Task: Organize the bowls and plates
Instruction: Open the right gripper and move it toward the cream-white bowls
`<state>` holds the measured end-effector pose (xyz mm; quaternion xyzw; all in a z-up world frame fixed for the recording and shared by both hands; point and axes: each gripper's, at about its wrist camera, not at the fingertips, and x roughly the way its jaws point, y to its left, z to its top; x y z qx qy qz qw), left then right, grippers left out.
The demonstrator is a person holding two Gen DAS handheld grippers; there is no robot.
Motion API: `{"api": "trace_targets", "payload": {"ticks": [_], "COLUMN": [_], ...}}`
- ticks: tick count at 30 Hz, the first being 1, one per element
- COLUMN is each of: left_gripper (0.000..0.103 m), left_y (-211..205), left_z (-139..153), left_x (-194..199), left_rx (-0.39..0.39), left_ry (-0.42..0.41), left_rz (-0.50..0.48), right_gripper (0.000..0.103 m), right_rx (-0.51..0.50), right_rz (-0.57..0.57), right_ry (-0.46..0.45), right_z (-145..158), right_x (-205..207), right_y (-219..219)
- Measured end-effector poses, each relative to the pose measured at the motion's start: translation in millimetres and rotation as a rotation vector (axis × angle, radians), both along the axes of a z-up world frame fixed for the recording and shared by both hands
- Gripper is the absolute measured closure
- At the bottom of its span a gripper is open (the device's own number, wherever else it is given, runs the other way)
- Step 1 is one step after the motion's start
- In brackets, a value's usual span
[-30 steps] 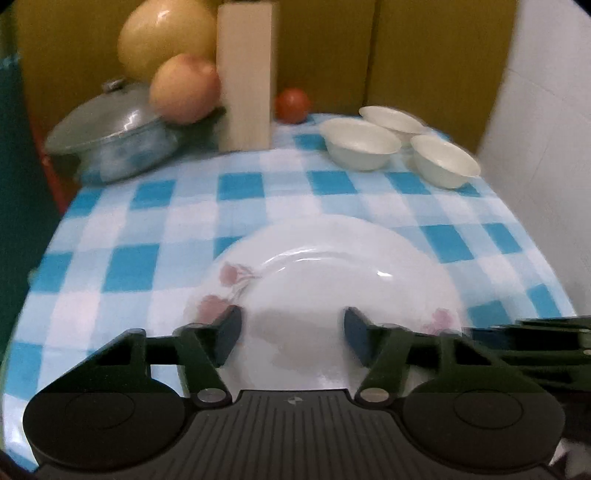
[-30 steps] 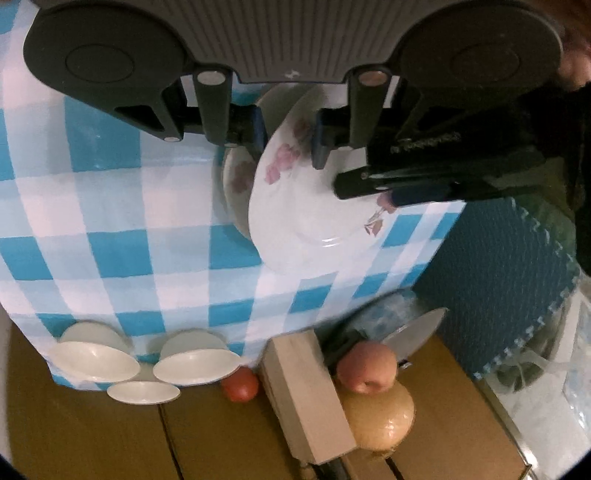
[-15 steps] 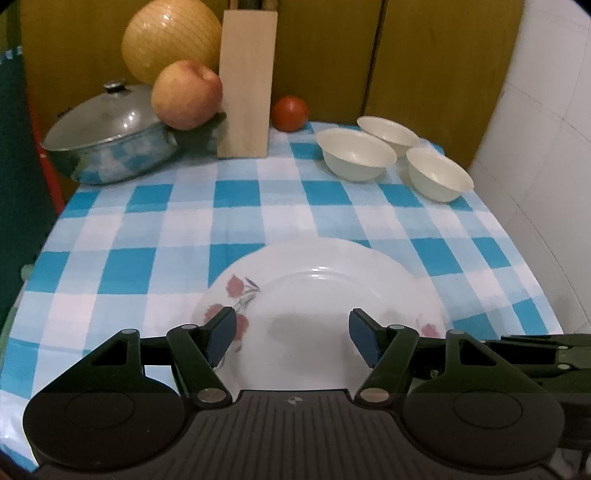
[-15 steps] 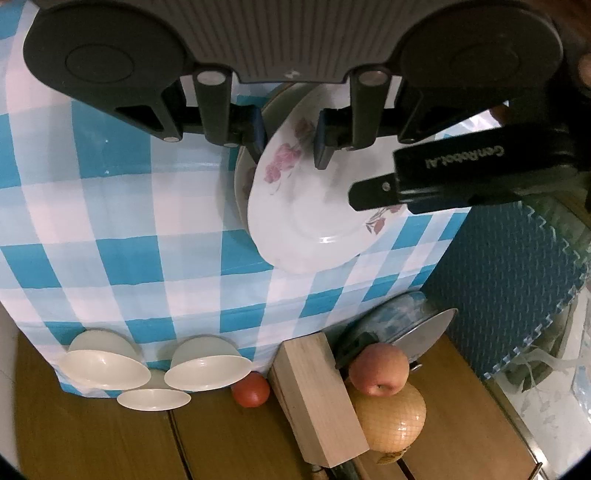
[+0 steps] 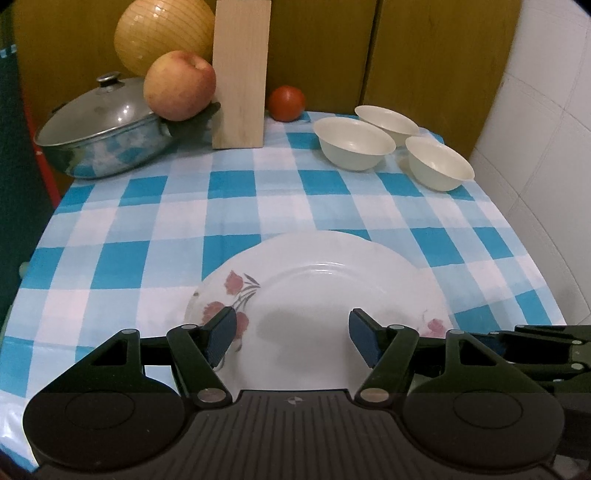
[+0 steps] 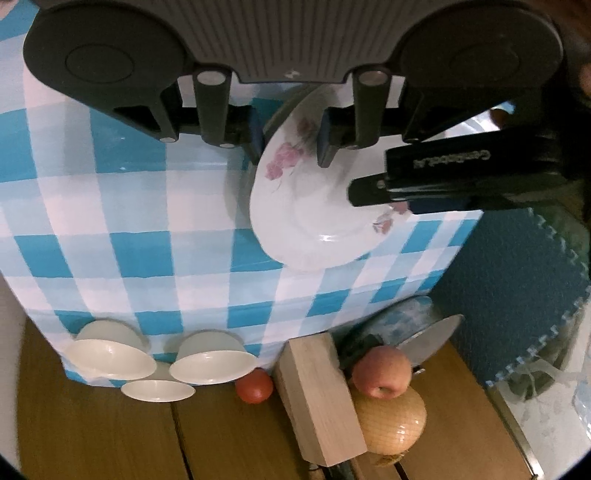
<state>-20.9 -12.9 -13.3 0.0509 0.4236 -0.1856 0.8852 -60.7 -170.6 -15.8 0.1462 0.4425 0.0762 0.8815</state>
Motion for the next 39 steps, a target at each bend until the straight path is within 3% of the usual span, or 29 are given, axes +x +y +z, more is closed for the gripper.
{"api": "trace_targets", "payload": {"ticks": [8, 24, 32, 39], "left_gripper": [0.029, 0.026, 0.021, 0.022], "left_y": [-2, -8, -26, -36], "left_z": [-1, 7, 31, 31], "left_x": [-1, 3, 28, 75], "left_rx": [0.007, 0.015, 0.030, -0.002], "left_ry": [-0.002, -0.023, -0.107, -0.049], "left_rz": [-0.002, 0.005, 0.019, 0.051], "right_gripper": [0.071, 0.070, 0.070, 0.070], "right_rx": [-0.009, 0.020, 0.039, 0.059], "right_rz": [0.004, -0.109, -0.181, -0.250], "right_ry": [-0.015, -0.056, -0.105, -0.095], "right_z": [0, 14, 30, 34], "right_x": [-1, 11, 40, 79], "right_y": [0, -28, -50, -72]}}
